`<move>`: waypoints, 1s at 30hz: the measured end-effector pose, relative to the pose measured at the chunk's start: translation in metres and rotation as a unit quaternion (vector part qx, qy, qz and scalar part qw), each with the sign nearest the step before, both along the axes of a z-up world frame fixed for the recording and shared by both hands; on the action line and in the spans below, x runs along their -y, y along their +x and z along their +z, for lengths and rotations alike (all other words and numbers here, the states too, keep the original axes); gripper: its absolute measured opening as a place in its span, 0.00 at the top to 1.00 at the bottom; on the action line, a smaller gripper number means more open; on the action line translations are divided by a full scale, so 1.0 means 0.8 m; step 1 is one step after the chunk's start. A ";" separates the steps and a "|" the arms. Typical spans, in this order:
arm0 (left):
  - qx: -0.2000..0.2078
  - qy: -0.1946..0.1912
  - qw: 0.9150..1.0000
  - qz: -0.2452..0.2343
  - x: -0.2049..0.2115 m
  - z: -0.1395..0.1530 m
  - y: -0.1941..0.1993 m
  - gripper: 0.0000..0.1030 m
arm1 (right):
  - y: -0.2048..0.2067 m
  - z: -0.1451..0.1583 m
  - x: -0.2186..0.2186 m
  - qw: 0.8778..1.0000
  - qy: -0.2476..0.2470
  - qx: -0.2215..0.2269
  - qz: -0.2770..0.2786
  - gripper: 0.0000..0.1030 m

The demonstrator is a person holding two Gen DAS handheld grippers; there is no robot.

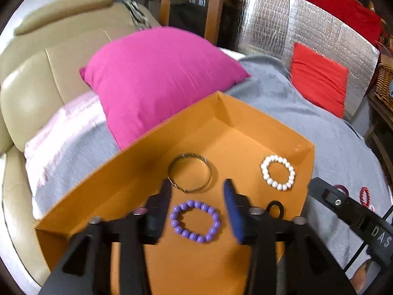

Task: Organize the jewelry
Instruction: 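Carry the purple bracelet and hair tie into the orange box and release both, then move both tools back over the remaining bracelets on the cloth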

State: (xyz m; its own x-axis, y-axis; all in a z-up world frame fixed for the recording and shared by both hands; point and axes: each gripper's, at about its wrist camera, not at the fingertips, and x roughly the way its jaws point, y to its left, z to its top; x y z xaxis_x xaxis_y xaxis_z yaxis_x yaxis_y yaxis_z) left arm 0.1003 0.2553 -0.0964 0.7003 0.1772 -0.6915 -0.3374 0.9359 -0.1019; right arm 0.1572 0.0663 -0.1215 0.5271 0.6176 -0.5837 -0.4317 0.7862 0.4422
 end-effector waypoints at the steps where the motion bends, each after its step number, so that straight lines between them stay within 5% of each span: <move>1: 0.009 0.013 1.000 0.003 0.003 0.005 -0.002 0.51 | 0.001 0.002 0.007 1.000 0.003 0.000 -0.008 0.90; 9: 0.068 0.111 0.991 -0.028 0.058 0.035 -0.014 0.35 | 0.011 0.013 0.054 0.998 0.023 -0.010 -0.055 0.83; 14: 0.093 0.169 0.978 -0.074 0.107 0.043 -0.019 0.31 | 0.018 0.016 0.090 0.995 0.022 -0.018 -0.093 0.61; 19: 0.092 0.224 0.962 -0.125 0.155 0.039 -0.016 0.30 | 0.022 0.021 0.133 0.991 0.006 -0.010 -0.135 0.58; 30: 0.072 0.240 0.949 -0.190 0.230 0.022 -0.009 0.30 | 0.026 0.019 0.242 0.974 0.004 -0.037 -0.223 0.58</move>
